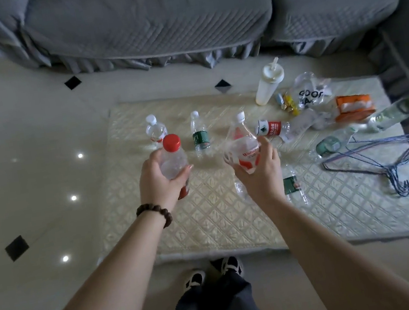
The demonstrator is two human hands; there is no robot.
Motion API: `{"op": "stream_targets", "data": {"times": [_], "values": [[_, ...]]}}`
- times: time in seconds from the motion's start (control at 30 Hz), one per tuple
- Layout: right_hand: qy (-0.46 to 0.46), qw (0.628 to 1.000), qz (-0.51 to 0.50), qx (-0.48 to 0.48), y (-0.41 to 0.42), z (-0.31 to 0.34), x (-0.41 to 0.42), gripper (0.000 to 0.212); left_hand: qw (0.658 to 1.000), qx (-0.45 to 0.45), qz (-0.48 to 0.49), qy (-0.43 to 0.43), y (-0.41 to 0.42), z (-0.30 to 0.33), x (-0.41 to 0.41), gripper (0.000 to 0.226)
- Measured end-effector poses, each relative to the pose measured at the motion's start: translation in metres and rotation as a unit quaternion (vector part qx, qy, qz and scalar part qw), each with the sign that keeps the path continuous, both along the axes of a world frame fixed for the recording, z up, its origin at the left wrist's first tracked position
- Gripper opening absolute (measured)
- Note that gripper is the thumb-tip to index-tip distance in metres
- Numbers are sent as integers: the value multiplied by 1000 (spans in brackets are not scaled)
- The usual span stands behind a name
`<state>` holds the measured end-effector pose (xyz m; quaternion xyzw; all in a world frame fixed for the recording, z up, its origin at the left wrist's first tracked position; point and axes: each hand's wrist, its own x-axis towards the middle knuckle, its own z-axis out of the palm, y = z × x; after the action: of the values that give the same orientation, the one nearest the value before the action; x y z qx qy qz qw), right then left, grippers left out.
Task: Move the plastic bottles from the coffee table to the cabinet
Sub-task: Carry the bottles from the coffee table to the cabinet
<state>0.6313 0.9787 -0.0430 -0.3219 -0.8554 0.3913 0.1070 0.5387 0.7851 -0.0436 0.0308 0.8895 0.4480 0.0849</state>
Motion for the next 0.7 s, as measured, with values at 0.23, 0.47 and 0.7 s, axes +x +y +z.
{"op": "stream_targets", "data": {"times": [0.23, 0.47, 0.7], "values": [[69, 990, -119, 27, 5, 63, 51, 78, 992, 31, -119, 39, 40, 56, 19, 62], [79, 960, -267, 35, 3, 78, 129, 77, 963, 31, -262, 47, 86, 68, 67, 62], [95, 893, -436, 51, -8, 79, 238, 78, 910, 26, -414, 21, 137, 72, 154, 73]]}}
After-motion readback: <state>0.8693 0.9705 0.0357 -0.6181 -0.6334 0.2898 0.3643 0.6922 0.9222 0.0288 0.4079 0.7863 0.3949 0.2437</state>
